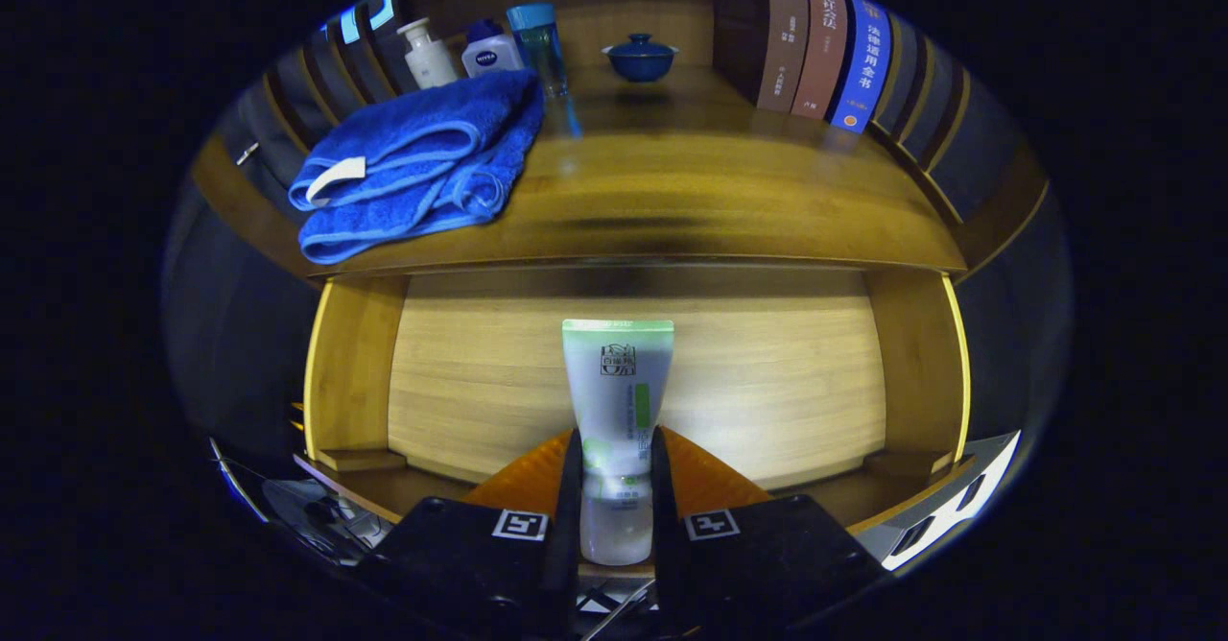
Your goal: Pull open the drawer, take out the items inside it, and place them on the countertop above the cabinet.
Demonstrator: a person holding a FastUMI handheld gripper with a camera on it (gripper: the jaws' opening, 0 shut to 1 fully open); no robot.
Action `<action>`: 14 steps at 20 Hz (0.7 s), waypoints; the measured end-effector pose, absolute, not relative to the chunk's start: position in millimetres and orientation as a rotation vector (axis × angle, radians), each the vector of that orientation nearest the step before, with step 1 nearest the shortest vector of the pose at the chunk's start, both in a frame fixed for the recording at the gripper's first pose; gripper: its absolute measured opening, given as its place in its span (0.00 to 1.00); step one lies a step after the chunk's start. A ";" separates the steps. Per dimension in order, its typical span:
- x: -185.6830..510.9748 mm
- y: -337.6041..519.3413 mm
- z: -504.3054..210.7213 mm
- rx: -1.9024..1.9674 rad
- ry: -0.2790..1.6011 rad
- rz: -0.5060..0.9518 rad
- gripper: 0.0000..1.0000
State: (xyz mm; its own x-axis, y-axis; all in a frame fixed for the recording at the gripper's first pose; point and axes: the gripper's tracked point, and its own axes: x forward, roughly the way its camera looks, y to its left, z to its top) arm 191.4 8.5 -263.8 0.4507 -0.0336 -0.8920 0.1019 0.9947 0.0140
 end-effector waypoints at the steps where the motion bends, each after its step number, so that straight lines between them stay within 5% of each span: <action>1: 191.0 9.1 -256.2 0.073 1.096 -0.086 0.37; 14: 298.6 -2.9 -200.2 0.074 1.060 -0.113 0.37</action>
State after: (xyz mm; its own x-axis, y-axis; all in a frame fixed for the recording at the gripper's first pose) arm 298.6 -2.9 -200.2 0.4842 -0.0568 -0.8731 0.1280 0.9918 0.0065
